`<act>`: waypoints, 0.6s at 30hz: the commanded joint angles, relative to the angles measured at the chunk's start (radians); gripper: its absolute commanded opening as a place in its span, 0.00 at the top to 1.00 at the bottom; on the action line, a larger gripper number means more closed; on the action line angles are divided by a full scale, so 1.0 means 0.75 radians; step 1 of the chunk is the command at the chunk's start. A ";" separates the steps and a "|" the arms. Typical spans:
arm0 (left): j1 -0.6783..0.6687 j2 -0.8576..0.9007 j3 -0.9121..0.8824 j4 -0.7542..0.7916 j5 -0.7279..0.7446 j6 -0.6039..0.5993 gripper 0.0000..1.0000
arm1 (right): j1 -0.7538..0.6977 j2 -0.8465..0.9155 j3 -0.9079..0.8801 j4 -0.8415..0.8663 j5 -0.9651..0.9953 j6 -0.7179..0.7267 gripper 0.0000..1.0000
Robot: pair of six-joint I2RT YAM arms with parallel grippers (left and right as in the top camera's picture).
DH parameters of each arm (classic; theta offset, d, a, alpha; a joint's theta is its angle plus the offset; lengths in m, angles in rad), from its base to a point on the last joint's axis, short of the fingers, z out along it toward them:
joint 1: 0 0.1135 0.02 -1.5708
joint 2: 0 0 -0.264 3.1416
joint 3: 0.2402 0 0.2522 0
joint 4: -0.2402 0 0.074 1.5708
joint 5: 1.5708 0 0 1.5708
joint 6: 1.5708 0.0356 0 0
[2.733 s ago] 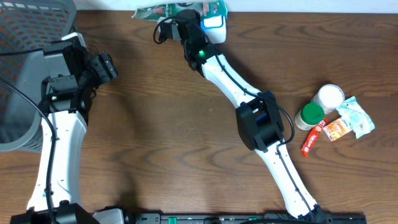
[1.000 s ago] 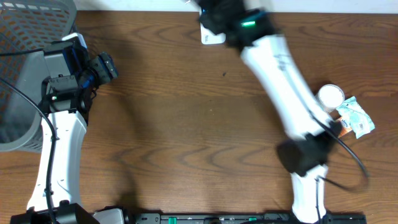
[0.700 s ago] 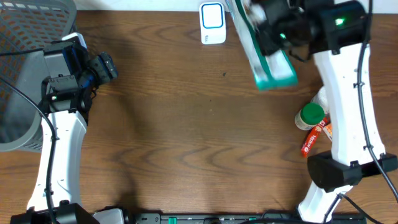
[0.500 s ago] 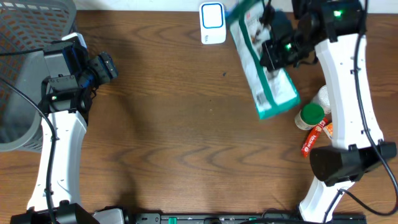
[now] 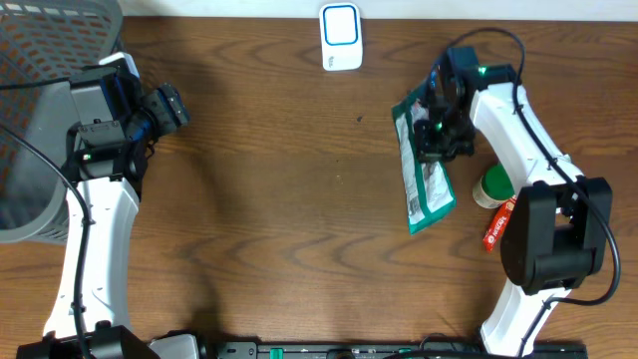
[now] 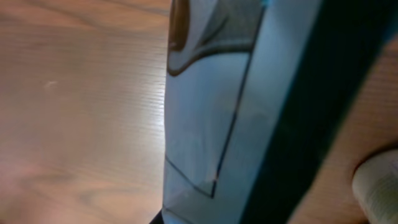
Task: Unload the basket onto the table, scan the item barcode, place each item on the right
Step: 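Carry the gloves pack right and lower it onto the table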
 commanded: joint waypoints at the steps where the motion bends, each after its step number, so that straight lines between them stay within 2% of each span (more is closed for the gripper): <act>1: 0.001 0.010 0.013 0.002 0.017 0.004 0.14 | -0.021 0.003 -0.112 0.078 0.047 0.075 0.99; 2: 0.001 0.010 0.013 0.002 0.017 0.004 0.14 | -0.026 0.003 -0.138 0.104 0.047 0.075 0.98; 3: 0.001 0.010 0.013 0.002 0.017 0.004 0.14 | -0.031 0.003 -0.153 0.120 0.047 0.074 0.93; 4: 0.001 0.010 0.013 0.002 0.017 0.004 0.14 | -0.039 0.003 -0.155 0.122 0.047 0.068 0.68; 6: 0.001 0.010 0.013 0.002 0.017 0.004 0.14 | -0.047 0.002 -0.152 0.121 0.047 0.068 0.34; 11: 0.001 0.010 0.013 0.002 0.017 0.004 0.14 | -0.073 0.000 -0.040 0.041 0.032 0.068 0.01; 18: 0.001 0.010 0.013 0.002 0.017 0.004 0.14 | -0.081 0.000 0.240 -0.165 0.033 -0.032 0.01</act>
